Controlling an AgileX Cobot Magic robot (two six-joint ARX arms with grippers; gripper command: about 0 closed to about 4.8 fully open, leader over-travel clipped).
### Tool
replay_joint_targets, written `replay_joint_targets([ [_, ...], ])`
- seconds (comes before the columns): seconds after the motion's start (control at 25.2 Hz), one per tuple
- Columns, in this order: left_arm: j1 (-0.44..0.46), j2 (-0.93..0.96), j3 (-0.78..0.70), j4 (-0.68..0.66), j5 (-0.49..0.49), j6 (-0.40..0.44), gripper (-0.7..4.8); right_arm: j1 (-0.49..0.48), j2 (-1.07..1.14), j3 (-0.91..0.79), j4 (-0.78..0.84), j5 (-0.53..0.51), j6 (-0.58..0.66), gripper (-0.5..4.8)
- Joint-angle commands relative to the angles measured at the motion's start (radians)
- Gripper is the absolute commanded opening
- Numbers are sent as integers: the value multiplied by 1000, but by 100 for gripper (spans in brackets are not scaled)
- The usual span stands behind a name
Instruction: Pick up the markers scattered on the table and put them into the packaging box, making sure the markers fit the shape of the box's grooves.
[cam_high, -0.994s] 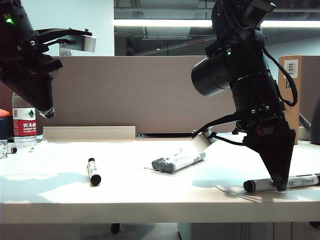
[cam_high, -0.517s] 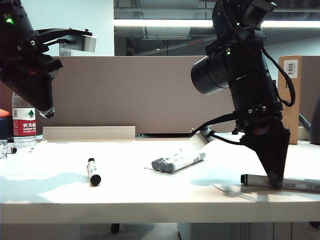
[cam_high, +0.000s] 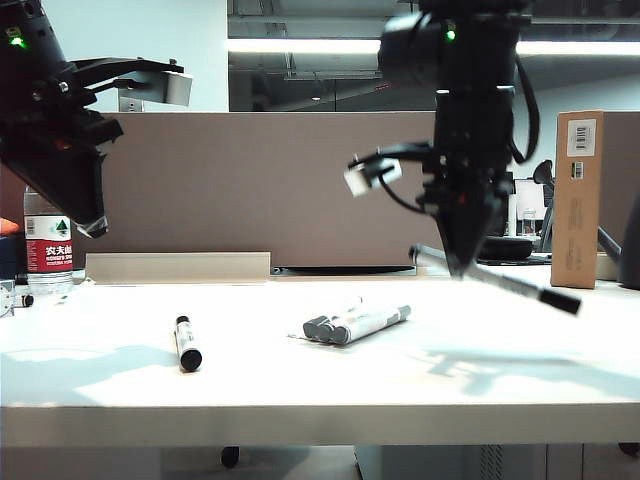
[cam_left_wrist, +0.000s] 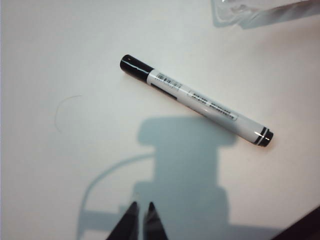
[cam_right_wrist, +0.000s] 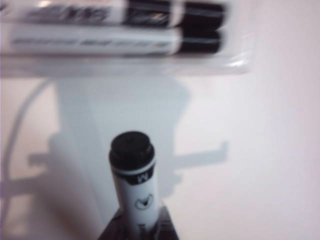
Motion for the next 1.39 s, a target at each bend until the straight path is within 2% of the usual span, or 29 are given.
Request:
replay_joint_targets([
  [0.04,-1,-3,4,-2,0,4,22,10,0,60,-2,12,-117,-5],
  [0.24,-1,-3,4,-5,0,0,22,37,6,84,97,-10,-420,-5],
  [0.48,-1,-4,6,-5,0,0,22,51,71,95,186,-8,-636,-5],
  [0.68,-1,-4,6,-29,0,0,22,62,124,96,298,-14,-715,-5],
  [0.76,-1,-4,6,-27,-1,4,22,75,138,100,308,-104,-809,-5],
  [0.91,-1,-4,8,-23,-5,8,22,80,144,100,297,-121,-831,-5],
  [0.99,-1,-4,8,-21,-28,8,22,80,144,100,244,-206,-851,-5],
  [1.15,-1,-4,8,-22,-45,8,22,79,144,100,209,-269,-912,-5],
  [1.31,0,-4,8,-21,-46,12,22,79,144,100,175,-380,-917,-5],
  [1.39,-1,-4,8,-20,-45,16,22,78,144,100,179,-359,-957,-5],
])
